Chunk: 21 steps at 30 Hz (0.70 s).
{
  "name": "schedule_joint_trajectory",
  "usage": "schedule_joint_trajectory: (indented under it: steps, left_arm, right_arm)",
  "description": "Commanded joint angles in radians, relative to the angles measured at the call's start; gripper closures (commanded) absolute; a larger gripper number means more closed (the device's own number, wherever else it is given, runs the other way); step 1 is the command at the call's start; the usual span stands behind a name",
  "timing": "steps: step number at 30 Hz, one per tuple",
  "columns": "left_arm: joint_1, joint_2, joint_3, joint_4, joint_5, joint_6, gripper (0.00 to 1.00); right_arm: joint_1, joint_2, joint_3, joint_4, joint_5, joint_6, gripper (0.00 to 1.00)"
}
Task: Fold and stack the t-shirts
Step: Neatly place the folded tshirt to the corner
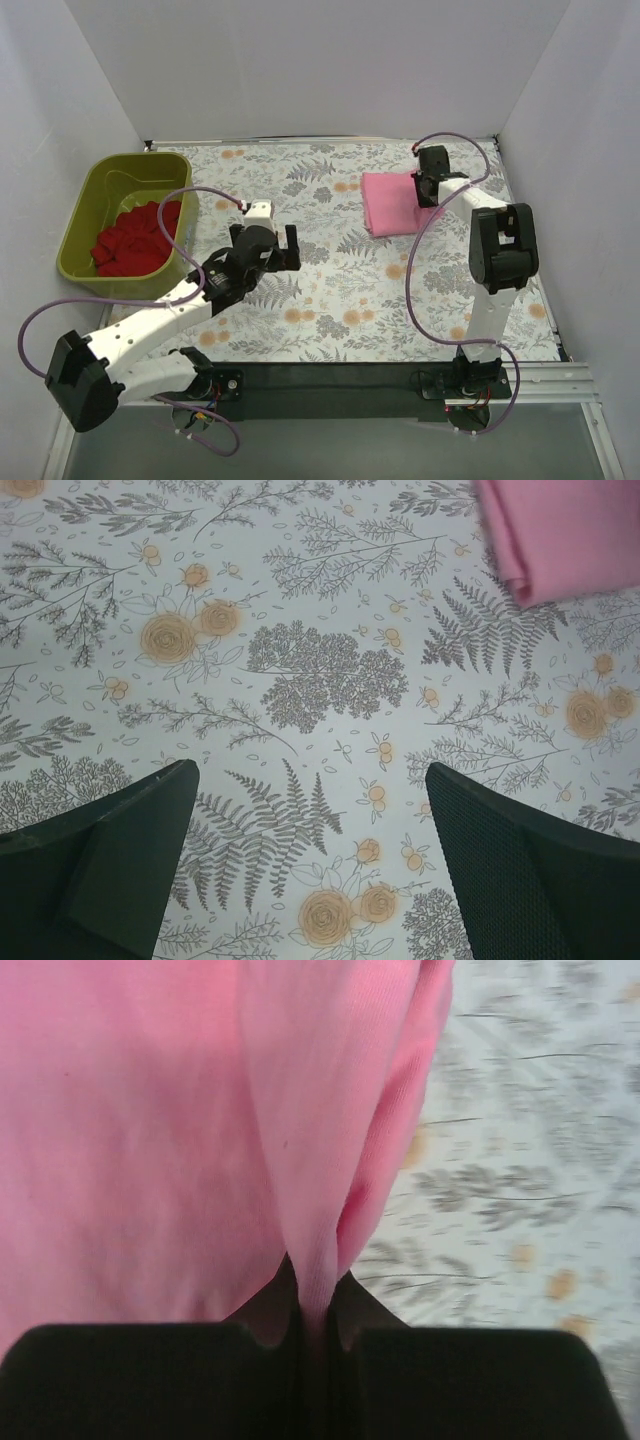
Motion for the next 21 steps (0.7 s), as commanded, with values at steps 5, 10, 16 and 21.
schedule_joint_trajectory:
  steps: [5,10,16,21]
  left_arm:
    - [0.007,-0.143,-0.099,-0.059,-0.063,-0.061,0.1]
    - [0.007,-0.192,-0.125,-0.013,-0.115,-0.052,0.1]
    - [0.014,-0.163,-0.127,0.009,-0.128,-0.043,0.1]
    - [0.013,-0.151,-0.131,0.009,-0.126,-0.044,0.1]
  right_arm:
    - [-0.112,0.144,0.172,0.053,0.467,-0.393,0.99]
    - [-0.155,0.21,0.273,0.093,0.501,-0.41,0.99]
    - [-0.215,0.267,0.32,0.094,0.504,-0.361,0.89]
    - [-0.261,0.282,0.35,0.094,0.565,-0.32,0.64]
